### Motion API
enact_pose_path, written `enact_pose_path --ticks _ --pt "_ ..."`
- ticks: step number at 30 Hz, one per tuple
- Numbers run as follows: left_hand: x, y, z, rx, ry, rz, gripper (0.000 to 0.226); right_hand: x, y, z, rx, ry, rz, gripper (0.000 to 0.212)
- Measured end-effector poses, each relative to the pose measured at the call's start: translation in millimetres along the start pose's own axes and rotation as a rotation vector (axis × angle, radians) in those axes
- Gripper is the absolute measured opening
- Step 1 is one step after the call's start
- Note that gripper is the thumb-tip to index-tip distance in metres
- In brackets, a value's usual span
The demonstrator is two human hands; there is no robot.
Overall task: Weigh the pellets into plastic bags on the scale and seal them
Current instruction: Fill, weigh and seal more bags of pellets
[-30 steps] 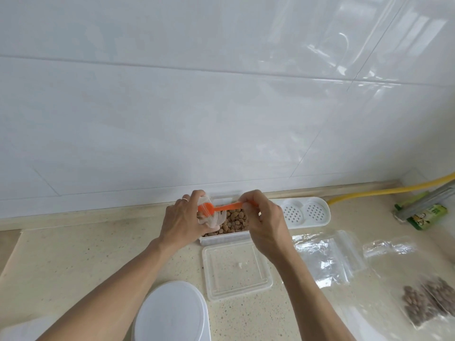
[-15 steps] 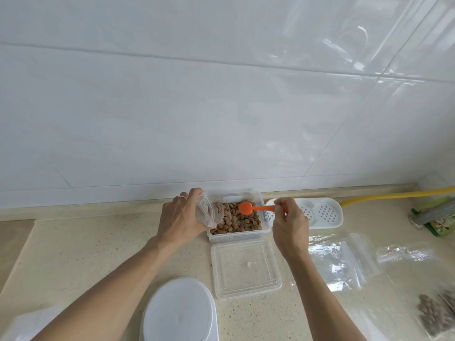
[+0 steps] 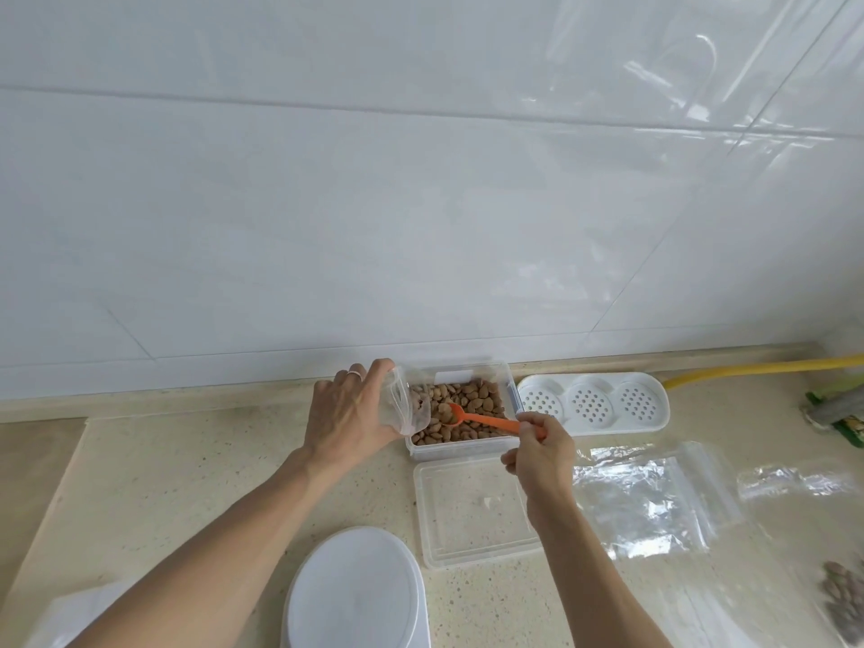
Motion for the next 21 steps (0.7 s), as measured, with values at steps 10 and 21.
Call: enact_pose_path --ticks 10,21 --pt "-2.9 -15.1 10.1 0.077 -0.023 -0.026 0.094 20.9 22.2 -45.7 0.153 -0.130 -0.068 0.017" --pt "-5.0 -13.9 12.2 0.216 0.286 -0.002 0.093 0.2 62.7 -73.1 0.980 0.417 -0.103 0.015"
Point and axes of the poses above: each hand's wrist, its own y-axis away from the middle knuckle, its own x-axis out of the back of the hand, z = x × y, the point moved 2 cm from there along -y, towards the middle knuckle, and after that the axes turned 13 degrees about -x, right-handed, at the moved point
